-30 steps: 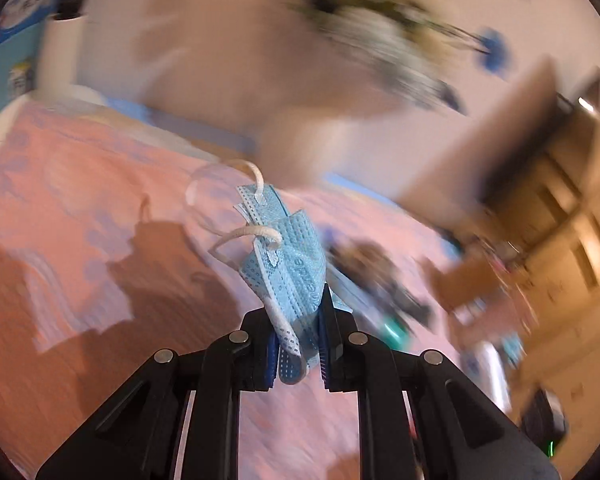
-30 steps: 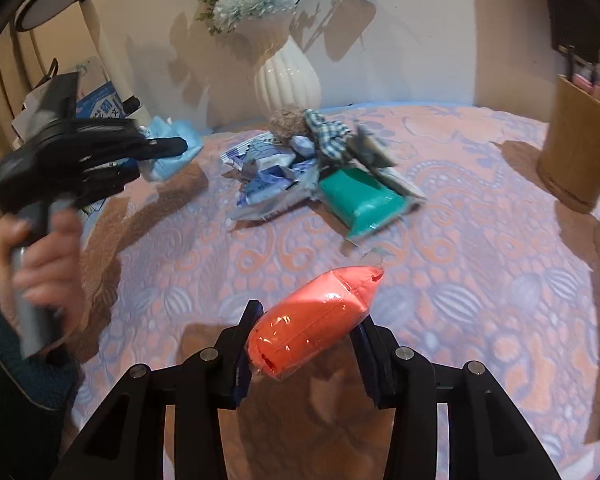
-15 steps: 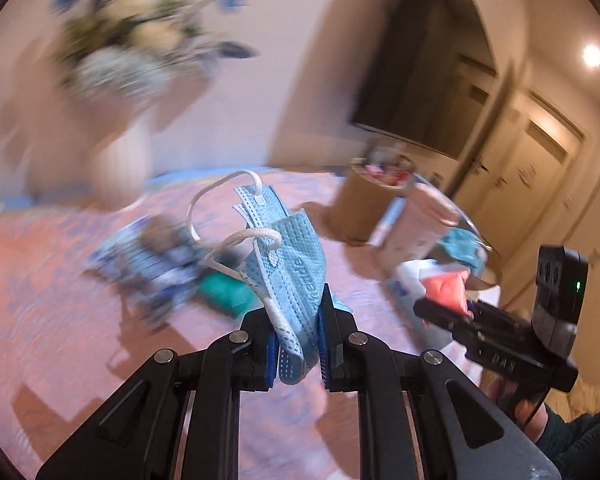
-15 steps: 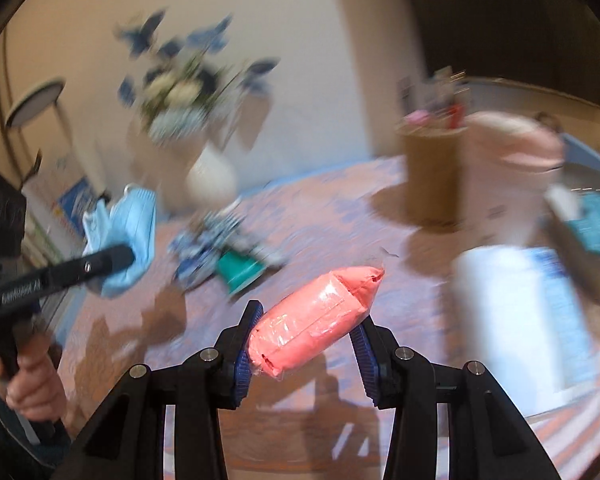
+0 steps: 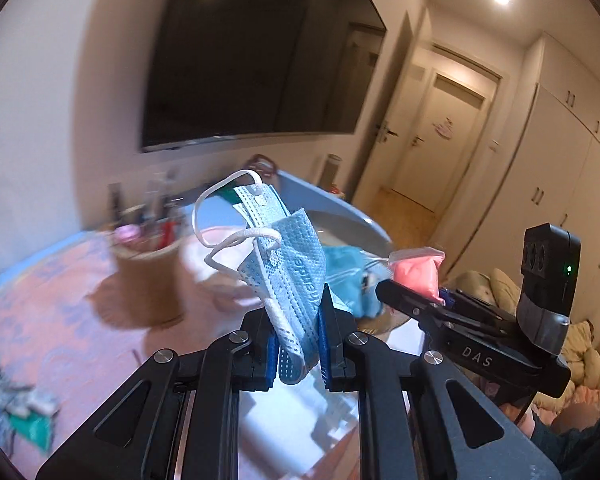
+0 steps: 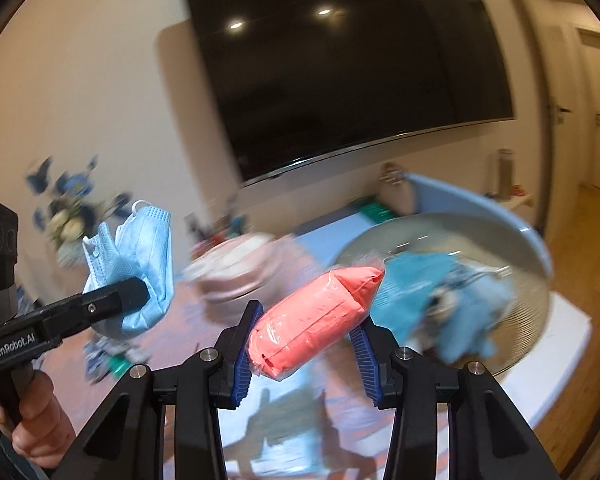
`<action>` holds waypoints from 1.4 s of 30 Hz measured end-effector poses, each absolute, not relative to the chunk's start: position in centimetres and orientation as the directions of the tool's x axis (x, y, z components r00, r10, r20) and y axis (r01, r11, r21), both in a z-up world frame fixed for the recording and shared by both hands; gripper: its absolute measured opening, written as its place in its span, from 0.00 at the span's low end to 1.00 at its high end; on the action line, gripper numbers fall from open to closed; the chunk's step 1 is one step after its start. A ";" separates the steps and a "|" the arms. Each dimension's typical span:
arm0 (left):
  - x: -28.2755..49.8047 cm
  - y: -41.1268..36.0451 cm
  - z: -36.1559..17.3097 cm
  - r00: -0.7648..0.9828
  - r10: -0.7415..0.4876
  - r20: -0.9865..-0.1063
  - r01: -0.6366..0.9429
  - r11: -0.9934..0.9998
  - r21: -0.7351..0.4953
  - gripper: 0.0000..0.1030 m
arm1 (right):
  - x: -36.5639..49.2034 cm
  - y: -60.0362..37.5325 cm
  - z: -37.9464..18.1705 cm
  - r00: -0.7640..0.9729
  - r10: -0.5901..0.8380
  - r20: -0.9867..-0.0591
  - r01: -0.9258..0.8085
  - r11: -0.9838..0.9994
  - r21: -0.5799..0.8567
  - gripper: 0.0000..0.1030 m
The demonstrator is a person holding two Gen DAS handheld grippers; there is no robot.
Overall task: Organize books
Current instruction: 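Carry the mask and orange clay pack to the basket and release them, then return both open tools to the remaining bed items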
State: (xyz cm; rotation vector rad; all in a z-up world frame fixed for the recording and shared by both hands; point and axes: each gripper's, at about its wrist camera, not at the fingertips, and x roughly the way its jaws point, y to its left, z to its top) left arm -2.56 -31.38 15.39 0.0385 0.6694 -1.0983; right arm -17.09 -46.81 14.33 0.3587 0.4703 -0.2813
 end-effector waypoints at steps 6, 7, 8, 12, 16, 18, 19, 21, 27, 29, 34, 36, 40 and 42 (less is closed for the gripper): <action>-2.5 -37.5 15.3 0.262 -0.798 -0.543 0.853 0.455 -0.256 0.12 | -17.3 -53.6 14.0 0.830 -0.246 -0.500 0.438 0.842 0.313 0.42; -2.4 -38.2 15.3 0.262 -0.794 -0.548 0.853 0.457 -0.254 0.12 | -17.0 -54.6 13.8 0.828 -0.243 -0.505 0.445 0.833 0.329 0.42; -2.2 -39.1 15.2 0.263 -0.787 -0.558 0.852 0.461 -0.248 0.12 | -17.1 -55.5 13.7 0.826 -0.240 -0.510 0.450 0.826 0.340 0.42; -2.0 -42.1 14.9 0.263 -0.772 -0.579 0.848 0.471 -0.243 0.12 | -15.8 -58.9 12.5 0.814 -0.215 -0.539 0.476 0.779 0.408 0.42; -2.6 -44.5 14.8 0.265 -0.759 -0.595 0.852 0.473 -0.225 0.16 | -14.5 -61.4 11.6 0.802 -0.203 -0.562 0.500 0.743 0.445 0.42; -2.7 -45.4 14.4 0.246 -0.751 -0.613 0.851 0.470 -0.235 0.25 | -14.1 -62.2 11.4 0.801 -0.205 -0.562 0.507 0.733 0.455 0.46; -2.7 -45.7 14.2 0.239 -0.747 -0.621 0.850 0.470 -0.238 0.29 | -14.0 -62.5 11.4 0.801 -0.202 -0.564 0.508 0.728 0.461 0.56; -2.9 -46.2 13.9 0.204 -0.748 -0.631 0.859 0.446 -0.252 0.46 | -14.3 -63.5 11.4 0.806 -0.200 -0.556 0.514 0.703 0.492 0.62; -5.3 -44.3 14.1 0.195 -0.772 -0.605 0.893 0.395 -0.216 0.79 | -16.7 -64.0 12.1 0.818 -0.213 -0.534 0.514 0.687 0.514 0.63; -6.1 -43.1 14.3 0.198 -0.768 -0.609 0.899 0.389 -0.199 0.79 | -17.0 -63.6 12.1 0.818 -0.203 -0.537 0.510 0.688 0.516 0.63; -6.8 -38.8 14.2 0.206 -0.759 -0.618 0.887 0.412 -0.211 0.79 | -17.7 -61.2 12.0 0.811 -0.178 -0.557 0.498 0.709 0.499 0.64; -6.7 -35.9 14.2 0.215 -0.765 -0.607 0.867 0.436 -0.243 0.79 | -17.7 -59.8 12.3 0.813 -0.153 -0.561 0.475 0.731 0.490 0.64; -5.8 -29.3 14.3 0.267 -0.765 -0.585 0.805 0.511 -0.301 0.79 | -17.5 -55.3 13.4 0.815 -0.119 -0.568 0.422 0.794 0.438 0.85; -5.5 -26.0 14.3 0.312 -0.754 -0.578 0.771 0.556 -0.310 0.79 | -17.5 -52.7 14.1 0.823 -0.105 -0.557 0.382 0.829 0.408 0.86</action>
